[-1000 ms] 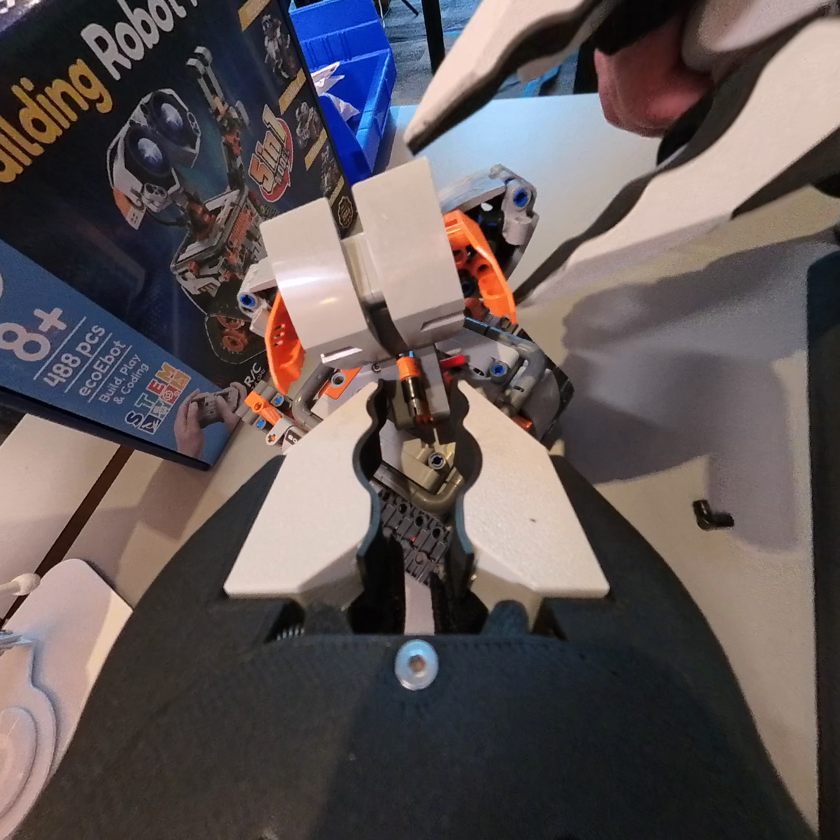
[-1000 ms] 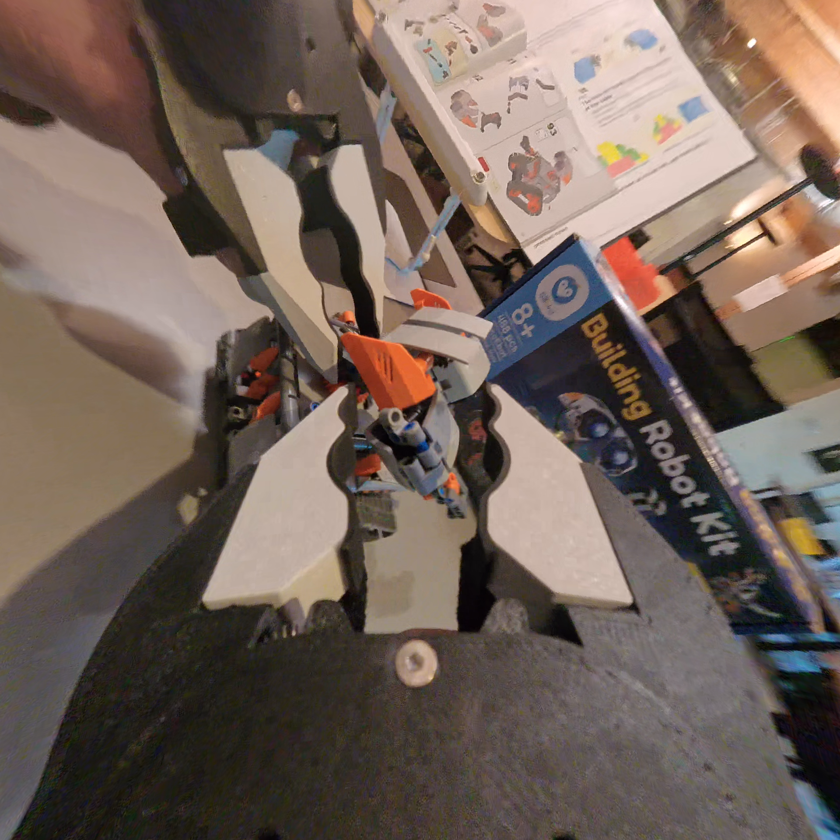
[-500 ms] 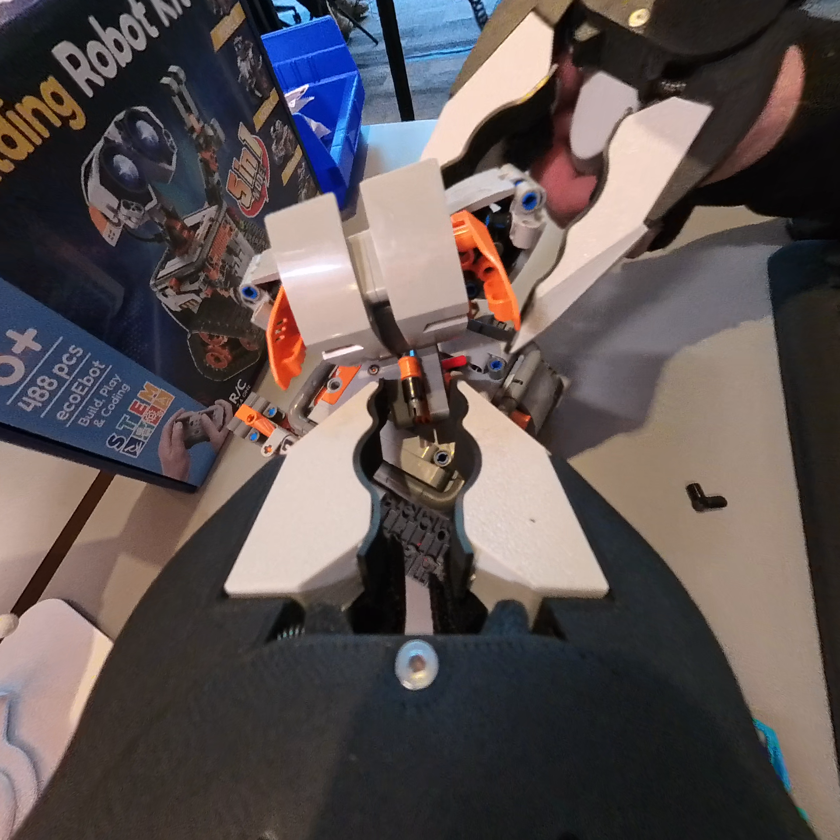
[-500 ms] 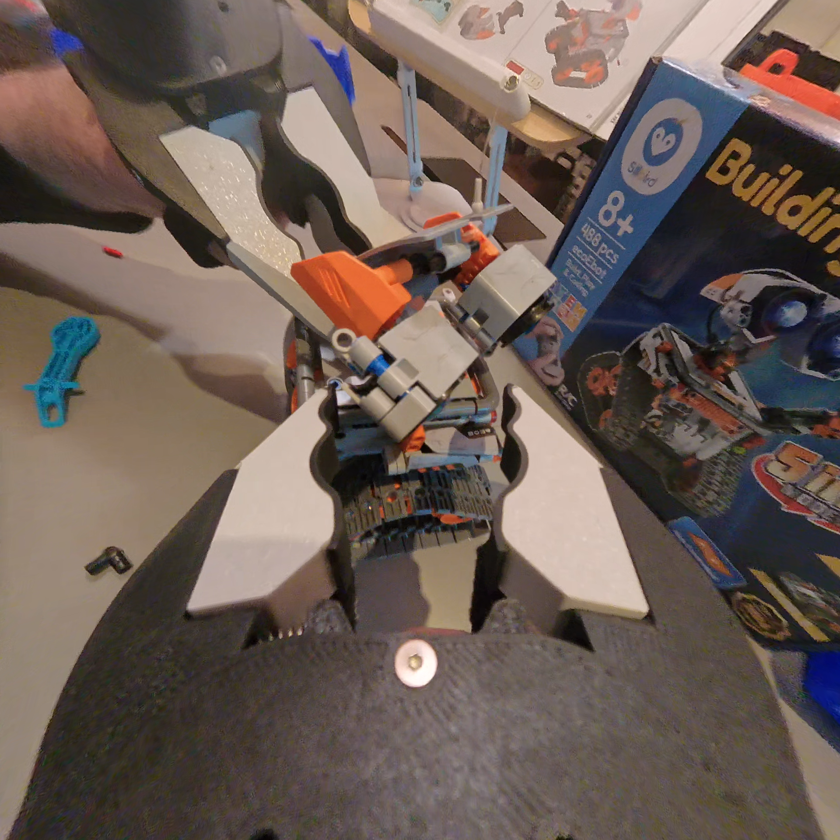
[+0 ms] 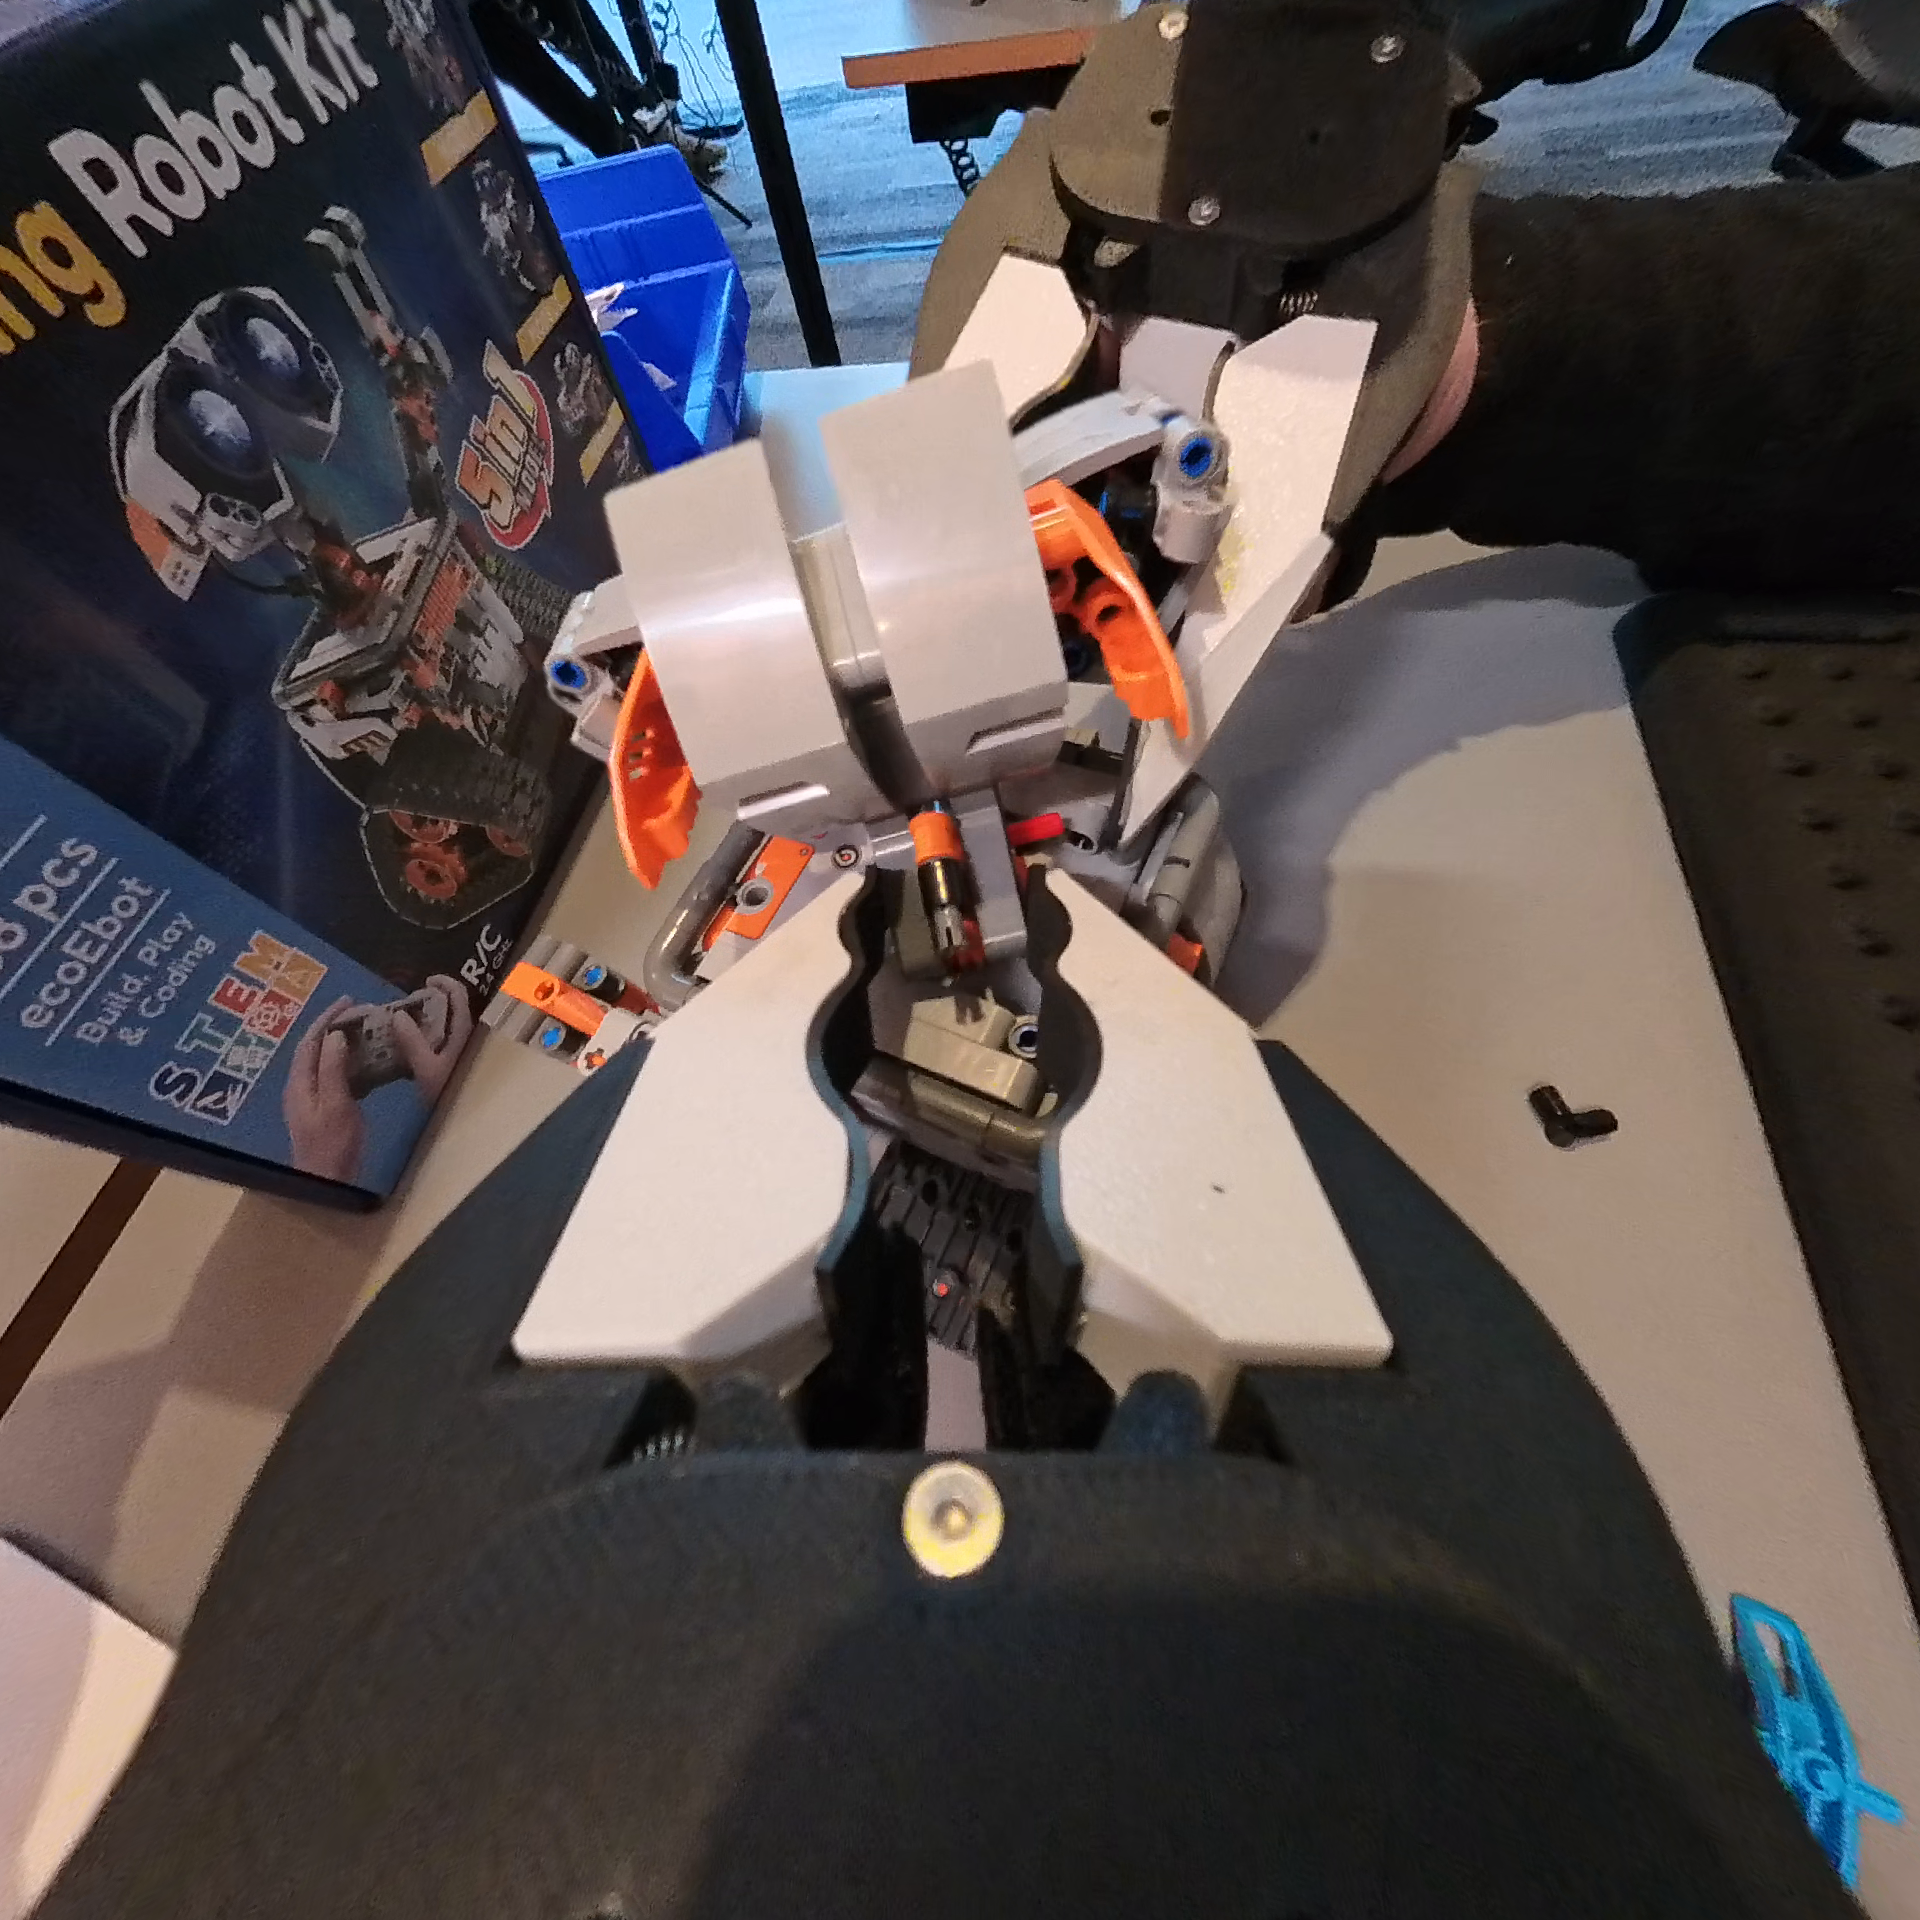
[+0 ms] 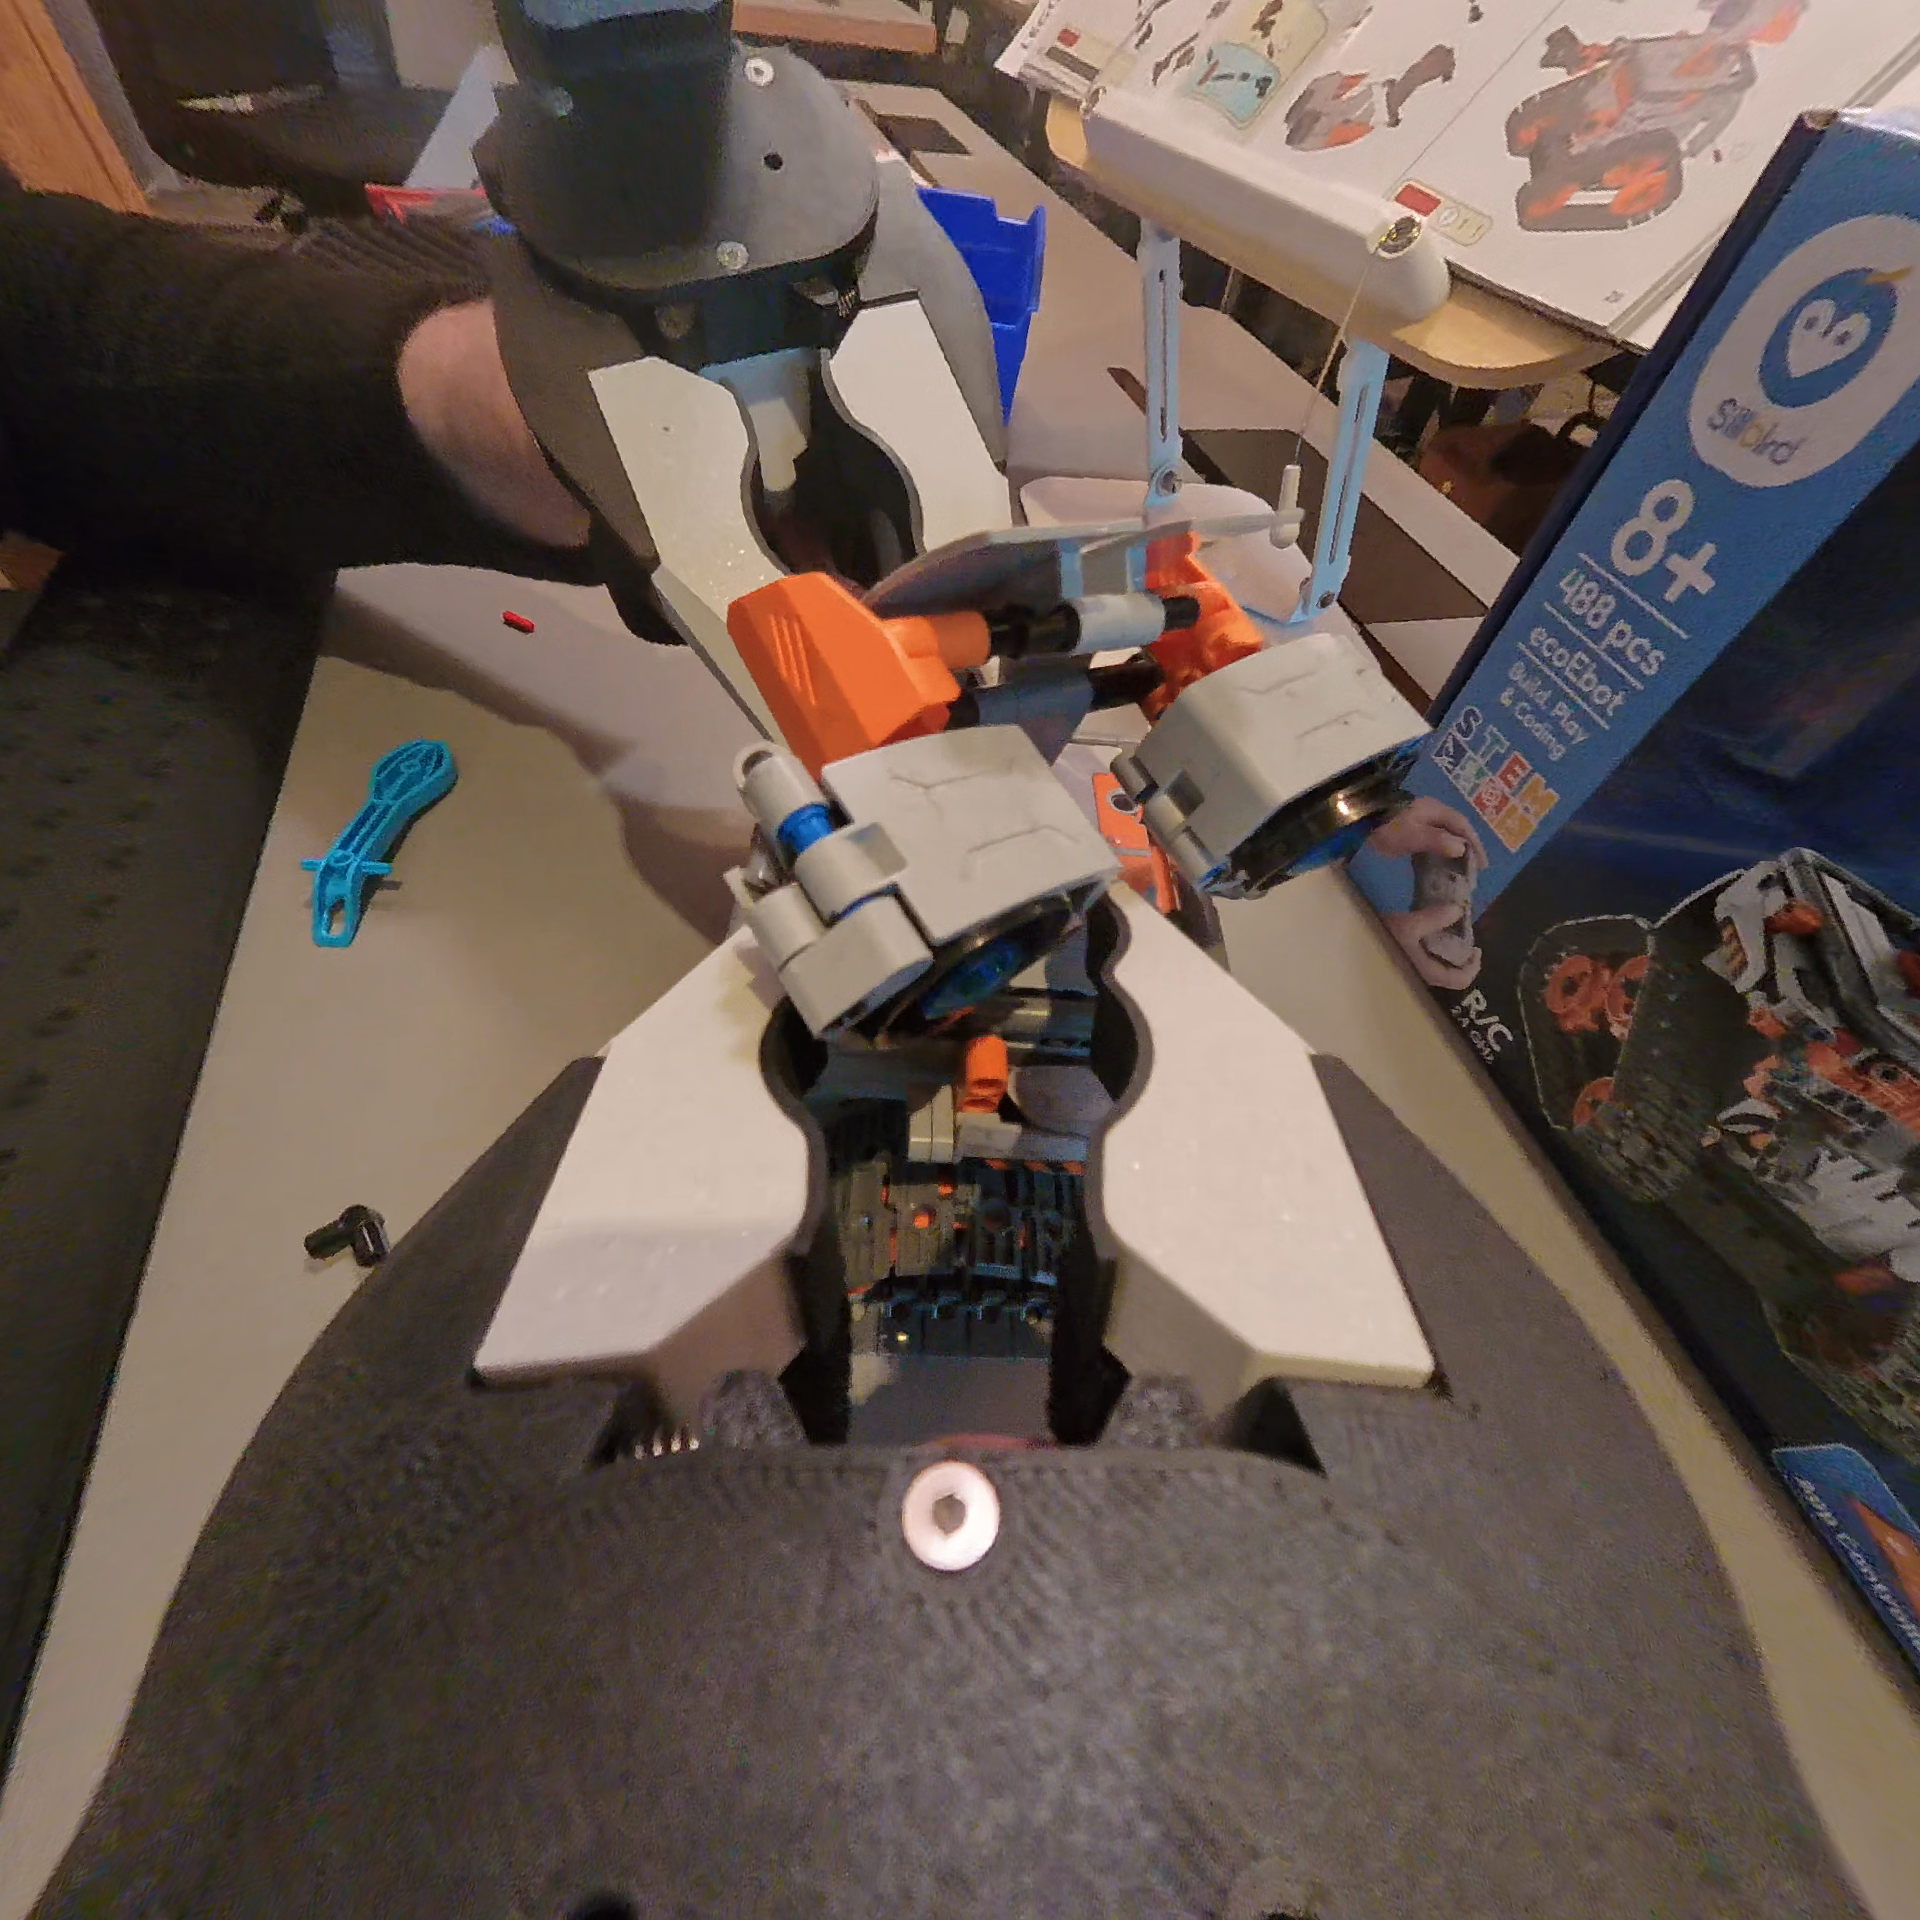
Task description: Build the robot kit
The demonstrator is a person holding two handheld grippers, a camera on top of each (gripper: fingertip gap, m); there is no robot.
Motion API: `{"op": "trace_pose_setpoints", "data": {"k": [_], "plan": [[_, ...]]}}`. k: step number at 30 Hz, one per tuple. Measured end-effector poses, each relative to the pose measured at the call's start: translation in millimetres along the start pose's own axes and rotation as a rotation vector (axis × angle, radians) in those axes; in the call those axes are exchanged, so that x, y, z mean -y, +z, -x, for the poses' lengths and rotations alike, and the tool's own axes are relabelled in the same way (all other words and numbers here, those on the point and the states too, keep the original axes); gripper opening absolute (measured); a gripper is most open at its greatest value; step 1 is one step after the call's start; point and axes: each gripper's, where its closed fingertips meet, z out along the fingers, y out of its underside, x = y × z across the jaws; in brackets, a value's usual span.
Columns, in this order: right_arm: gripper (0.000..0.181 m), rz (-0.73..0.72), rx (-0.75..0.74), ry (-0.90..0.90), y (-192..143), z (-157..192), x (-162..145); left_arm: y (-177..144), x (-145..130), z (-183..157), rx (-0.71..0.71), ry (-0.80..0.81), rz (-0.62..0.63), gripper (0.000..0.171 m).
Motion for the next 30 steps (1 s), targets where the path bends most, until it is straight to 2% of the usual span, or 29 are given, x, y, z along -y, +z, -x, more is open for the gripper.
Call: {"op": "trace_pose_setpoints", "data": {"k": [7,17,29,30], "plan": [[0.040,-0.057,0.041,0.072,0.3,4.6,-1.4,0.3,0.6,0.1,0.003,-0.006,-0.038,0.026],[0.033,-0.095,0.101,0.038,-12.8,11.2,-3.1,-0.7,0.3,-0.8,-0.009,-0.015,-0.073,0.025],[0.032,-0.094,0.025,0.064,-4.5,6.4,-2.3,-1.9,0.3,-1.6,-0.054,-0.006,-0.127,0.025],[0.036,-0.090,0.001,0.050,-2.3,5.0,-1.4,-2.0,0.3,-1.6,-0.055,-0.004,-0.132,0.025]]}}
